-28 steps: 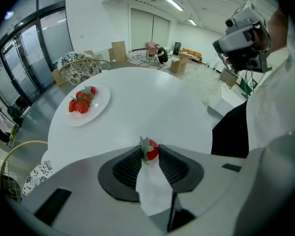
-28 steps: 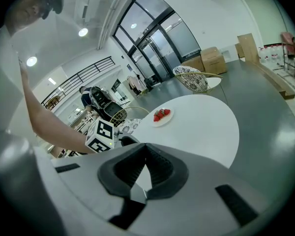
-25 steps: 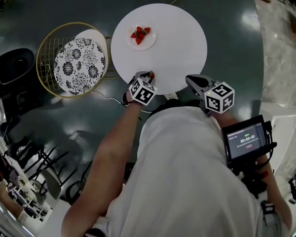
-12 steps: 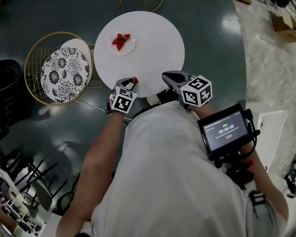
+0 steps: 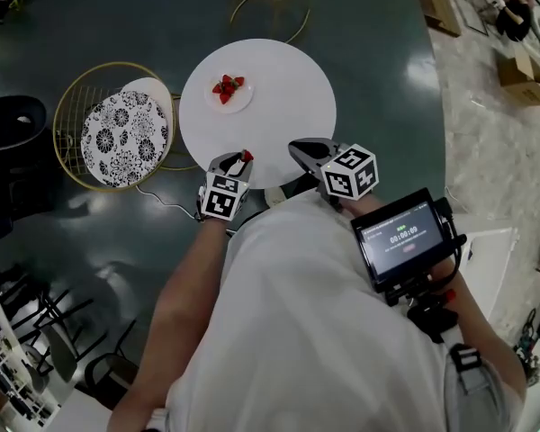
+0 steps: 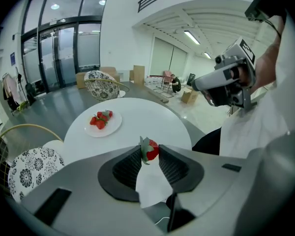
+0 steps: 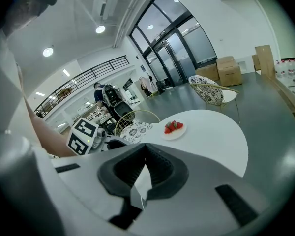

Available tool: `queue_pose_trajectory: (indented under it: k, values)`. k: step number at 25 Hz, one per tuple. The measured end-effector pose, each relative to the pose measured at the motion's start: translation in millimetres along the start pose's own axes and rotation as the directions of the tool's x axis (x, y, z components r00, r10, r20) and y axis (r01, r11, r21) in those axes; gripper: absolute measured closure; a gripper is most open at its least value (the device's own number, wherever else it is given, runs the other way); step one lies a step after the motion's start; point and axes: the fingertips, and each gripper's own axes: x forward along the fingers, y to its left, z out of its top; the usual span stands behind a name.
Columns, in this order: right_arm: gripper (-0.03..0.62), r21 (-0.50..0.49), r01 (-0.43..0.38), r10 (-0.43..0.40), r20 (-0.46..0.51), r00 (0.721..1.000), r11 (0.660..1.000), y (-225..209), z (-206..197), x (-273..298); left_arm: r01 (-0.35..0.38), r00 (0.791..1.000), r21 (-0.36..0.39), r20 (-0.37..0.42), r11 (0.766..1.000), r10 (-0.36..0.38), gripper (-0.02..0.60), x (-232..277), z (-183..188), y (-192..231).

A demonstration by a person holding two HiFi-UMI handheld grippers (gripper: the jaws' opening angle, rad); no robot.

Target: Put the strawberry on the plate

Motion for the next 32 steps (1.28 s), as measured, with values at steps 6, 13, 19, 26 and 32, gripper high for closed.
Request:
queue_pose_trajectory:
  k: [6, 13, 19, 26, 32]
  values:
    - [0.586, -0.006, -0.013, 0.013, -0.013, 1.0, 1.0, -6.4, 4.4, -1.1, -0.019, 0.998, -0.068, 0.051, 0.998, 0.022, 0.463, -8.3, 0.7, -3.3]
    - [0.586, 0.013, -0.056, 0.056, -0.017, 0.998, 0.998, -0.5, 5.4, -1.6, -0.064, 0.994, -0.153, 0.081, 0.986, 0.077, 0.463, -23.2, -3.8, -4.9]
    - [0.586, 0.029, -0.117, 0.119, -0.065, 0.991, 0.993, -29.0, 21.7, 21.5, -0.098, 0.991, -0.26, 0.061, 0.961, 0.118, 0.463, -2.0, 15.7, 18.4]
    - [0.586, 0.037, -0.164, 0.167, -0.099, 0.981, 0.986, -53.1, 36.5, 41.4, -0.128, 0.989, -0.314, 0.029, 0.941, 0.145, 0.463, 17.8, 28.9, 36.3]
    - [0.586, 0.039, -0.19, 0.193, -0.125, 0.973, 0.981, -75.5, 41.5, 58.8, -0.163, 0.984, -0.34, 0.015, 0.926, 0.179, 0.463, 32.2, 35.0, 56.5]
